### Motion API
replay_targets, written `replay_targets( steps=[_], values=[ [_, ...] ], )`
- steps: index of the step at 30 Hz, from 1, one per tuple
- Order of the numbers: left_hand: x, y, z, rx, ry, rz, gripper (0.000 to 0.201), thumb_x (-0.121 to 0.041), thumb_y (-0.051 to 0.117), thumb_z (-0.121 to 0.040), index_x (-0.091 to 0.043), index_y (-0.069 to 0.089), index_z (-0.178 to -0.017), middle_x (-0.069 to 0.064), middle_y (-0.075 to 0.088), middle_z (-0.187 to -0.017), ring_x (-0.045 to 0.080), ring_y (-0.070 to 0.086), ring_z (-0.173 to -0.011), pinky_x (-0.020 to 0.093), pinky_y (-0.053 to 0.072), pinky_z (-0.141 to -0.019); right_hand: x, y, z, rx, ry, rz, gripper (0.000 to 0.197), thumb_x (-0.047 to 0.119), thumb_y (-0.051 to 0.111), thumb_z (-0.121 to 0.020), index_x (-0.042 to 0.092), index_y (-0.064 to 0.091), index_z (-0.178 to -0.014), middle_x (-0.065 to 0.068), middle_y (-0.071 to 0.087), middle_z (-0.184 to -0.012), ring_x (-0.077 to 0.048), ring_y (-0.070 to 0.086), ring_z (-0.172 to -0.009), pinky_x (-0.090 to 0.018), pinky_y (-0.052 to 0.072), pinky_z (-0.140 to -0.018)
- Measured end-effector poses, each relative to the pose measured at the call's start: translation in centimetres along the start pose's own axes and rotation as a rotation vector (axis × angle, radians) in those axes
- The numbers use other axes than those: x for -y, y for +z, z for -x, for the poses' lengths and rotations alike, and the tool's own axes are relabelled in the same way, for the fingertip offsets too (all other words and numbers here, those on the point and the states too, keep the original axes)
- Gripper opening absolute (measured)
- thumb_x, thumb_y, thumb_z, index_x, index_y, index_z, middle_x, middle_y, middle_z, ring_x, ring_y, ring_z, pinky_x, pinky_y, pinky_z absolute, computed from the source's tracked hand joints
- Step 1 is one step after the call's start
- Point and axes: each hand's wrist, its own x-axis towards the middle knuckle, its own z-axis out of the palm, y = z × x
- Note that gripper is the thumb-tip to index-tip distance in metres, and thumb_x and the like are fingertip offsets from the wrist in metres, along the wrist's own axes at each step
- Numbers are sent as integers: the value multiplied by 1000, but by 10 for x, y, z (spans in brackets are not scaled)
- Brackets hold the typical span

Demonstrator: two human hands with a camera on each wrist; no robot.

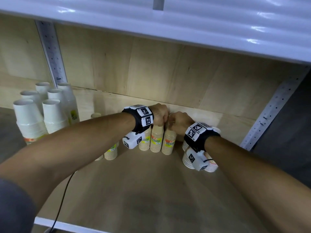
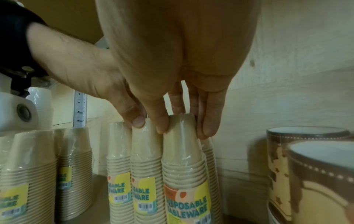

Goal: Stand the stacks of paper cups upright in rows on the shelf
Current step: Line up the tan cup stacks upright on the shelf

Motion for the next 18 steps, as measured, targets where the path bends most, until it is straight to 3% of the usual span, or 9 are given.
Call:
replay_targets(
  steps=[6, 9, 12, 14, 16, 18],
  values=[
    [0, -2, 1, -4, 4, 13, 30, -4, 65, -85, -10, 71, -113, 4, 68, -111, 15, 57, -87, 24, 44, -70, -1, 0, 1, -5, -8, 10, 21, 22, 67, -80, 17, 70, -100, -5, 68, -97, -24, 64, -89, -33, 53, -74],
    [2, -7, 3, -35, -1, 27, 23, -14, 69, -86, -13, 72, -108, 3, 69, -109, 16, 61, -91, 24, 44, -70, 2, -3, 2, -28, -26, 18, 21, 25, 67, -79, 17, 72, -97, -3, 68, -97, -22, 64, -90, -37, 55, -80],
    [5, -17, 12, -66, -33, 48, 26, -25, 73, -85, -15, 71, -110, -2, 66, -102, 16, 61, -90, 23, 46, -69, 10, -8, 1, -71, -54, 31, 17, 28, 65, -80, 15, 71, -89, -1, 66, -93, -21, 64, -86, -35, 55, -77],
    [10, -25, 20, -86, -59, 44, 28, -20, 72, -85, -17, 70, -113, -4, 61, -97, 15, 59, -85, 22, 45, -68, 17, -11, -2, -103, -80, 40, 15, 32, 64, -80, 17, 69, -83, -1, 65, -91, -21, 64, -86, -33, 55, -72],
    [18, -31, 27, -102, -88, 38, 31, -16, 72, -84, -16, 69, -114, -1, 62, -100, 16, 58, -84, 23, 45, -68, 27, -14, -4, -136, -105, 34, 18, 32, 65, -81, 16, 69, -89, -2, 59, -96, -21, 62, -89, -33, 54, -73],
    [27, -37, 37, -119, -116, 4, 33, -17, 73, -83, -15, 68, -116, 3, 60, -109, 17, 56, -88, 24, 45, -70, 40, -15, -7, -177, -128, 25, 27, 34, 66, -83, 16, 69, -102, -5, 54, -107, -22, 58, -97, -36, 54, -81]
  ],
)
